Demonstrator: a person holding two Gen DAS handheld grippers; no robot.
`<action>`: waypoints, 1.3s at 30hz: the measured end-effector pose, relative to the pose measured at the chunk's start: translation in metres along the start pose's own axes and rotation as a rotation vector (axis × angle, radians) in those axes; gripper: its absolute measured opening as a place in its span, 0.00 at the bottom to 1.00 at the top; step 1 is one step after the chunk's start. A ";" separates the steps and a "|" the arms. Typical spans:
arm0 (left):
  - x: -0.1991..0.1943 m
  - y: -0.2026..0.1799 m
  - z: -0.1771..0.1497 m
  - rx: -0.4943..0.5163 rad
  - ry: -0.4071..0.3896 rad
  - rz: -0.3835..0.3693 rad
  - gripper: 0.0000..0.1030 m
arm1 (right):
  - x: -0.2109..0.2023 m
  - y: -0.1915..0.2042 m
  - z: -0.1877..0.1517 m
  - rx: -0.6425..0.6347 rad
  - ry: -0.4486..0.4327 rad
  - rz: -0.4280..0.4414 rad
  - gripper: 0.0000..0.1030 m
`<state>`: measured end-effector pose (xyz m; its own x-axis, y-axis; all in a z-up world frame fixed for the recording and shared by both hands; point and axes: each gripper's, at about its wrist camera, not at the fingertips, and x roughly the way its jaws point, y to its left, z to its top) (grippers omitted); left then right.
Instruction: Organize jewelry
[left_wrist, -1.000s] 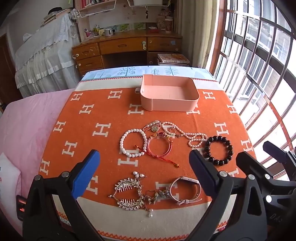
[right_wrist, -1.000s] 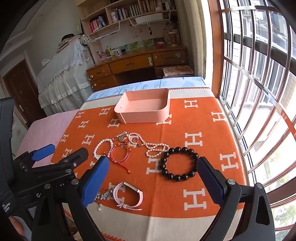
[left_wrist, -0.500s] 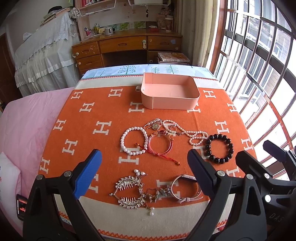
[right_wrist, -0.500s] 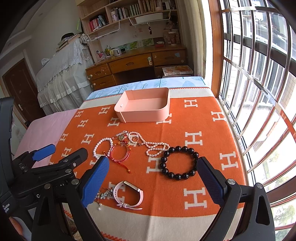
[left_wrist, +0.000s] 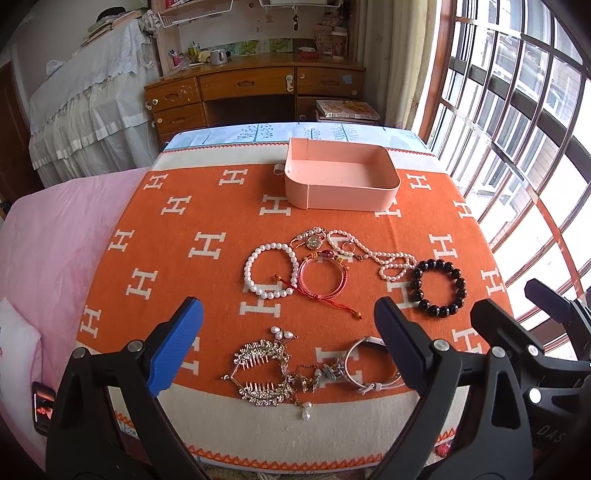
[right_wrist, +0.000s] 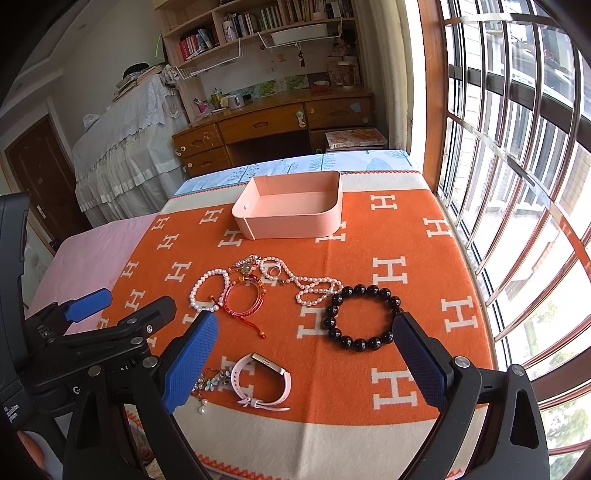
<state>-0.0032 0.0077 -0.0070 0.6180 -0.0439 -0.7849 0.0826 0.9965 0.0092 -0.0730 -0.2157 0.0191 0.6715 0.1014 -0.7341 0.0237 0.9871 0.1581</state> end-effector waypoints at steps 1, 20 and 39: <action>0.000 0.000 0.000 0.000 -0.001 0.000 0.90 | 0.000 0.000 0.000 -0.001 -0.001 -0.001 0.94; -0.021 0.007 -0.012 0.001 0.012 -0.051 0.90 | -0.025 0.014 -0.014 0.000 -0.007 0.015 0.94; -0.014 0.005 0.006 0.132 0.050 -0.101 0.90 | -0.041 0.003 -0.002 -0.020 -0.034 -0.022 0.94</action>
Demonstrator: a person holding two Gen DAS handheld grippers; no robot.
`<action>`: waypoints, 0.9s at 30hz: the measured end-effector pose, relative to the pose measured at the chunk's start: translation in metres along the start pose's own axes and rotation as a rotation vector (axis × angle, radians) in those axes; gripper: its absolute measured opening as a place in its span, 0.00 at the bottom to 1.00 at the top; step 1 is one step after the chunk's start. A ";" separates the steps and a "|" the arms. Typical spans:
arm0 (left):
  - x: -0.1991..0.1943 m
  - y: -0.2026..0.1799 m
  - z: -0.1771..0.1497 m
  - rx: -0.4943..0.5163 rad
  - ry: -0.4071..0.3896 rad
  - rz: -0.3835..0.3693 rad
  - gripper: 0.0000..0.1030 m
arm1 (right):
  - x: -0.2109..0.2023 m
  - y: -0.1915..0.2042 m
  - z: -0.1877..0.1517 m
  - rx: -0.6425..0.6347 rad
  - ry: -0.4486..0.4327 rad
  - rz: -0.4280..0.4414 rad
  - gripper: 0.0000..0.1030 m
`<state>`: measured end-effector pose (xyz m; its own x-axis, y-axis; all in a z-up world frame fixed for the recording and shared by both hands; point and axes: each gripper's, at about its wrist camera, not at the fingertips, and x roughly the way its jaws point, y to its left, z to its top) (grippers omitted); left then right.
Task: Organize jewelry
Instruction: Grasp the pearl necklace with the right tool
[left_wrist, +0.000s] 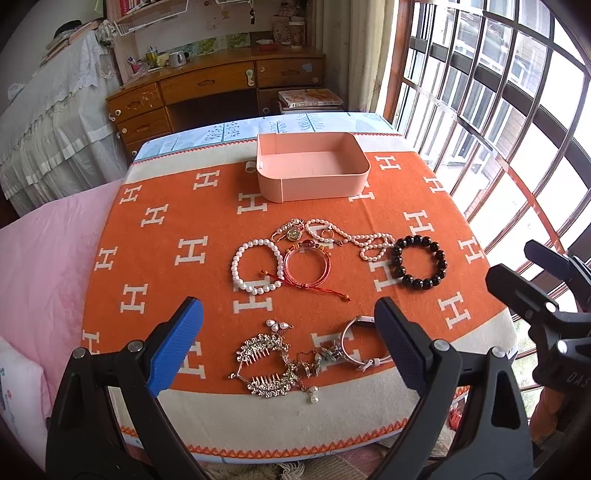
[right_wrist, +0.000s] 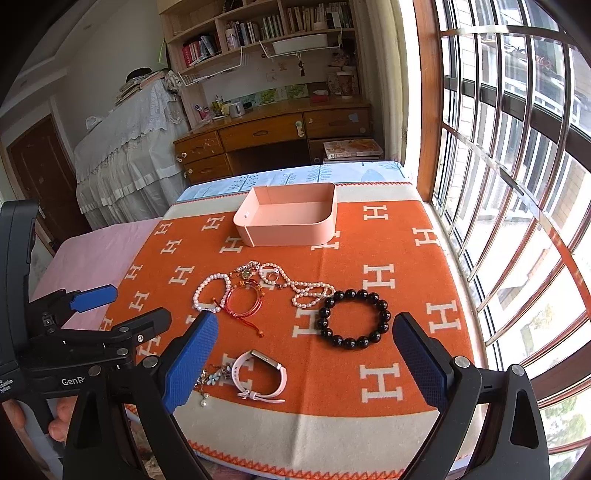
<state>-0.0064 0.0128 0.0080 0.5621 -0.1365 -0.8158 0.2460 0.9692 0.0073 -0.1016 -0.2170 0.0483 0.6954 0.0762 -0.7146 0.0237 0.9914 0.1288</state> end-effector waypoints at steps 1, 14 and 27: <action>0.003 0.000 0.002 0.006 0.004 -0.005 0.90 | 0.001 -0.003 0.001 0.005 0.000 -0.005 0.94; 0.101 0.028 0.048 0.014 0.172 0.001 0.90 | 0.066 -0.072 0.027 0.128 0.073 -0.074 0.94; 0.175 0.074 0.064 -0.102 0.313 -0.054 0.80 | 0.186 -0.084 0.052 0.121 0.283 0.058 0.76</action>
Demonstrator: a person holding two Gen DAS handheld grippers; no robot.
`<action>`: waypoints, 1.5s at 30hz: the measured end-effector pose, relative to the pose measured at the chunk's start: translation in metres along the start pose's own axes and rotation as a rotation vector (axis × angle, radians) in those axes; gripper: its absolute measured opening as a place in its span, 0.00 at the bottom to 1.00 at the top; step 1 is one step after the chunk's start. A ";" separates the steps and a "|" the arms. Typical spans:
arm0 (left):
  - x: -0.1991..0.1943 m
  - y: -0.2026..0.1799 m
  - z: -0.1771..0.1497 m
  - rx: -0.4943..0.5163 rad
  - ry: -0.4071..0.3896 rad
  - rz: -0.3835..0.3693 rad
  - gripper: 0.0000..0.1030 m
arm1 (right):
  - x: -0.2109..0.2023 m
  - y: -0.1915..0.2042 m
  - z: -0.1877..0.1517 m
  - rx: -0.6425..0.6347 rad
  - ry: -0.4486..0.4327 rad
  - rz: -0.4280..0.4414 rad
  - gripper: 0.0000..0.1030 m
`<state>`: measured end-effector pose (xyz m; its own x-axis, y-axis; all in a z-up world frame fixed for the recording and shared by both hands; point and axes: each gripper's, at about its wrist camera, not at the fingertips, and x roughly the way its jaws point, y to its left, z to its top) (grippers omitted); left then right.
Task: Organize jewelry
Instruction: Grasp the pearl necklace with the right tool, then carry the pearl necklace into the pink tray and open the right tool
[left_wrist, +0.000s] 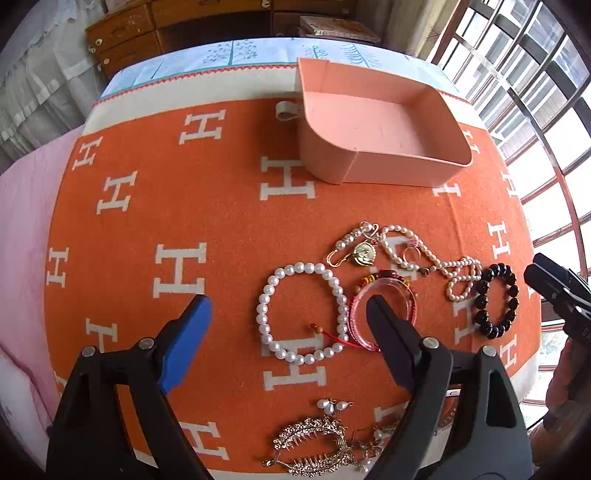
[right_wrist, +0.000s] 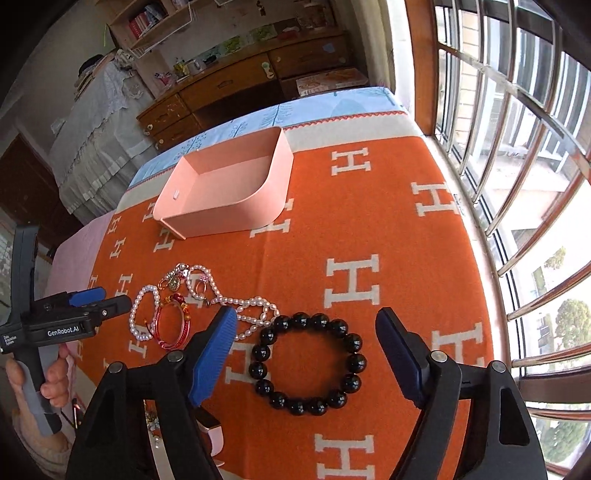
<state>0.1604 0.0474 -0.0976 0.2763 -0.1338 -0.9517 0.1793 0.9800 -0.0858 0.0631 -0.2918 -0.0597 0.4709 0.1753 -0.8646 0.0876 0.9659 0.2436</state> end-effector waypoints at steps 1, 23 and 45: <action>0.005 0.004 0.001 -0.012 0.016 -0.004 0.76 | 0.010 0.006 0.003 -0.026 0.022 0.023 0.76; 0.039 0.019 -0.002 0.007 0.102 0.027 0.43 | 0.114 0.120 0.011 -0.525 0.155 0.046 0.05; -0.134 -0.036 0.014 0.032 -0.281 0.084 0.05 | -0.079 0.149 0.061 -0.355 -0.228 0.139 0.05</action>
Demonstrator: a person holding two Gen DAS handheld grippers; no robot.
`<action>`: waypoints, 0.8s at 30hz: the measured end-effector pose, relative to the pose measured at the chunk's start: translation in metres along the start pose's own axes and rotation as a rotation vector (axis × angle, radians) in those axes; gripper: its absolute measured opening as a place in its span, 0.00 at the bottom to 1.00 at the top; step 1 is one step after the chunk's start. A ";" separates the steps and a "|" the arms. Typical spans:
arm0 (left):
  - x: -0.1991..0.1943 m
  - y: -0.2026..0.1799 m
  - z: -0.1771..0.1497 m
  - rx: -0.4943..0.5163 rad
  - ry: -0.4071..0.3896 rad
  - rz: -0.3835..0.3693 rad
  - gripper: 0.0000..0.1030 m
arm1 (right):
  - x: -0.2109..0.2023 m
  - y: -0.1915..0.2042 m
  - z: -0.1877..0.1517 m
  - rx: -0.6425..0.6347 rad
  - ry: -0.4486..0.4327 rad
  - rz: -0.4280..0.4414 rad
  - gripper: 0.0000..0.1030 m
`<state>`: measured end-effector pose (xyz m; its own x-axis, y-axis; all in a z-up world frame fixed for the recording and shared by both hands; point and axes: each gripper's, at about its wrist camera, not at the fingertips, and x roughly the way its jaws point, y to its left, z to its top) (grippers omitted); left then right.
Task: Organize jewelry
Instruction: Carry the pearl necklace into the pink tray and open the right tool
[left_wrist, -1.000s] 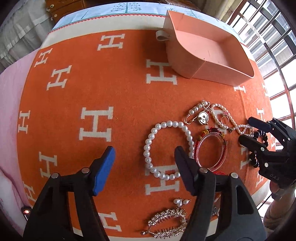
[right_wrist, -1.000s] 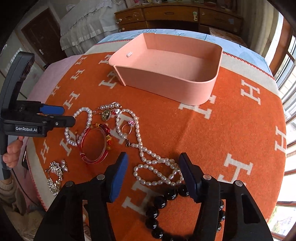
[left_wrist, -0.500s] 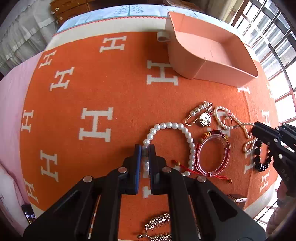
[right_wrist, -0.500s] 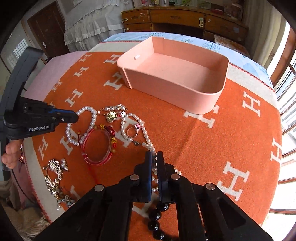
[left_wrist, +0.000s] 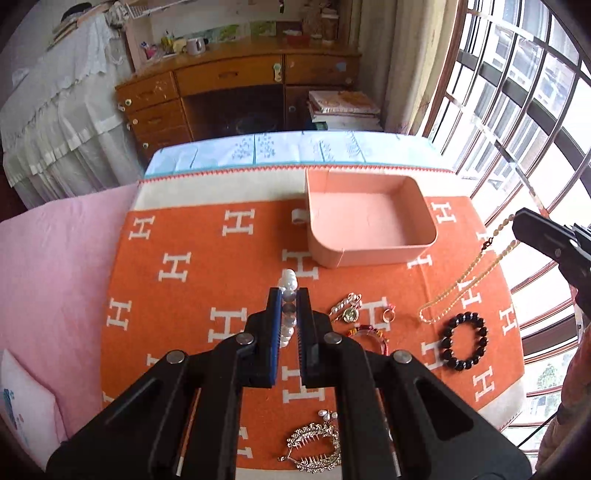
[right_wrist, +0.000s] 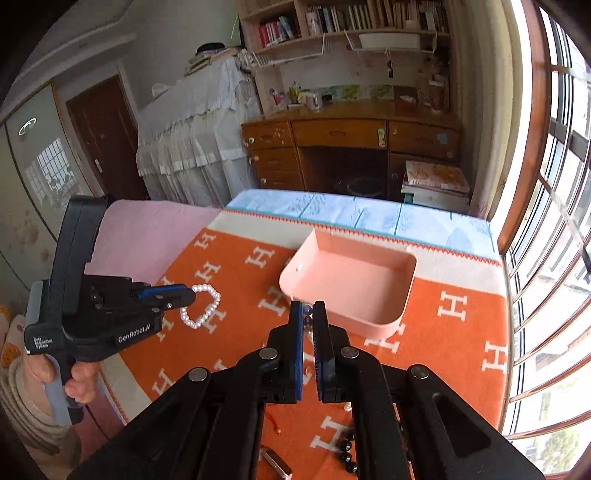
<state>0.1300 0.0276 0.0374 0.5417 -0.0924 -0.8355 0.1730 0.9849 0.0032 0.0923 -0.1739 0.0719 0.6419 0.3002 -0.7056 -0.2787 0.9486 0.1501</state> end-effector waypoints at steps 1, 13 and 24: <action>-0.009 -0.004 0.007 0.010 -0.021 0.004 0.05 | -0.008 0.002 0.008 0.006 -0.025 -0.012 0.05; -0.012 -0.045 0.088 0.071 -0.105 0.061 0.05 | -0.061 -0.011 0.105 0.129 -0.201 -0.111 0.05; 0.111 -0.065 0.099 0.070 0.035 0.054 0.05 | 0.034 -0.042 0.101 0.169 -0.058 -0.179 0.05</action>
<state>0.2606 -0.0612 -0.0014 0.5227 -0.0326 -0.8519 0.2018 0.9756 0.0865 0.1980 -0.1930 0.1117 0.7113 0.1266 -0.6914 -0.0367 0.9890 0.1433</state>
